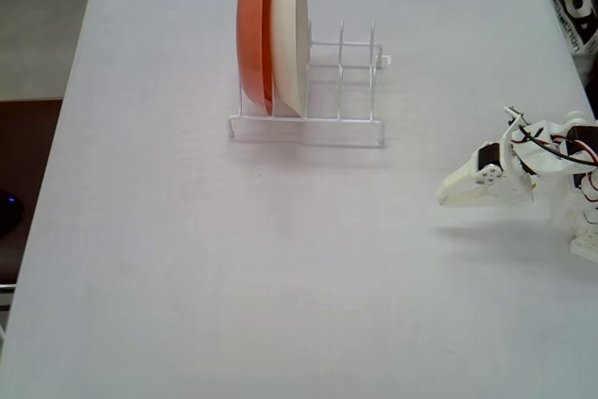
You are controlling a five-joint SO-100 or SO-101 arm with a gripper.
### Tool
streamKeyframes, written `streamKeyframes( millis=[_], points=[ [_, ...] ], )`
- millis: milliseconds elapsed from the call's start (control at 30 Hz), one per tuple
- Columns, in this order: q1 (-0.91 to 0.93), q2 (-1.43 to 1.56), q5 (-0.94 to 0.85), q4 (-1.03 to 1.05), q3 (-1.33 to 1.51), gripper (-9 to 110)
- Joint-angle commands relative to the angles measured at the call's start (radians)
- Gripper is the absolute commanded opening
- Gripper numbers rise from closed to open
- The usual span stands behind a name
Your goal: Please give me two plates.
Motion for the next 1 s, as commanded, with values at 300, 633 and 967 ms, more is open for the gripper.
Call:
streamKeyframes(
  millis=[300, 633, 967],
  points=[
    [0.011, 0.025, -0.008, 0.005, -0.003, 0],
    [0.011, 0.025, -0.011, 0.005, -0.003, 0],
    [0.011, 0.025, -0.014, 0.005, -0.003, 0]
  ],
)
